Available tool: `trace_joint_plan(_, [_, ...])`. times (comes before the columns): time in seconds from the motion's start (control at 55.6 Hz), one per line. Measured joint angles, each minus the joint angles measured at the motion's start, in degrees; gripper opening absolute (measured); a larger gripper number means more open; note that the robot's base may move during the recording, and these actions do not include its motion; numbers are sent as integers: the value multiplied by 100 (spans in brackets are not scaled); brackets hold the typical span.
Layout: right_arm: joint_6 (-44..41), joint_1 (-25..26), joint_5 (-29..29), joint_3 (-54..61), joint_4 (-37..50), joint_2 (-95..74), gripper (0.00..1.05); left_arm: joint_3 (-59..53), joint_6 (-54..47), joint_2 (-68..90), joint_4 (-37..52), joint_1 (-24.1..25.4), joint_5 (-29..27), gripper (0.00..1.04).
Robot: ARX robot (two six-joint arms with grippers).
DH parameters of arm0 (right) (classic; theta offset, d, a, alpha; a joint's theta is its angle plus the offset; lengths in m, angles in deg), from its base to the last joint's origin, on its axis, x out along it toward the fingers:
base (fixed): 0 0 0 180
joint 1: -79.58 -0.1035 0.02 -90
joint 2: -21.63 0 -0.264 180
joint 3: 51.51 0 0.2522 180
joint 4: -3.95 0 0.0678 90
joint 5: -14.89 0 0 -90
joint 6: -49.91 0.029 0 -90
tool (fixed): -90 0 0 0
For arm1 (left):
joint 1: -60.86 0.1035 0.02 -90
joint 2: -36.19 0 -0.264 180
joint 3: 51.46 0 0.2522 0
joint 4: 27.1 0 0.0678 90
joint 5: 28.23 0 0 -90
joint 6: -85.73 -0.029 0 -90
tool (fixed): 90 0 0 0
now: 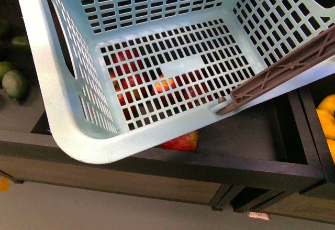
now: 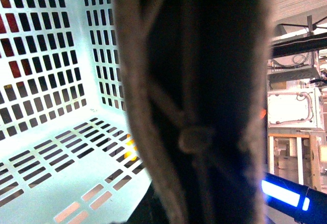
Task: Pick lemon and mango into basket
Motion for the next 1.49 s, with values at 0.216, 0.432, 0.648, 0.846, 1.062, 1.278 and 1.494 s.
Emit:
trace_joint_plan(0.216, [17, 37, -63, 98, 247, -13, 68, 0, 0, 0, 0, 0, -2, 5])
trace_joint_plan(0.432, [-35, 186, -315, 610, 581, 273, 66, 0, 0, 0, 0, 0, -2, 5])
trace_joint_plan(0.648, [-623, 518, -730, 1690, 1349, 1467, 66, 0, 0, 0, 0, 0, -2, 5])
trace_joint_plan(0.846, [-1005, 601, -1912, 2944, 1550, 3956, 66, 0, 0, 0, 0, 0, 2, 5])
trace_joint_plan(1.062, [-748, 70, -2234, 3189, 1056, 6465, 66, 0, -2, 0, 0, 0, -2, 5])
trace_joint_plan(1.278, [-612, -1143, -1821, 3086, 992, 7213, 66, 0, 0, 0, 0, 0, -2, 5])
trace_joint_plan(1.494, [-861, -2439, -1029, 2973, 1121, 6686, 66, 0, 0, 0, 0, 0, 0, 5])
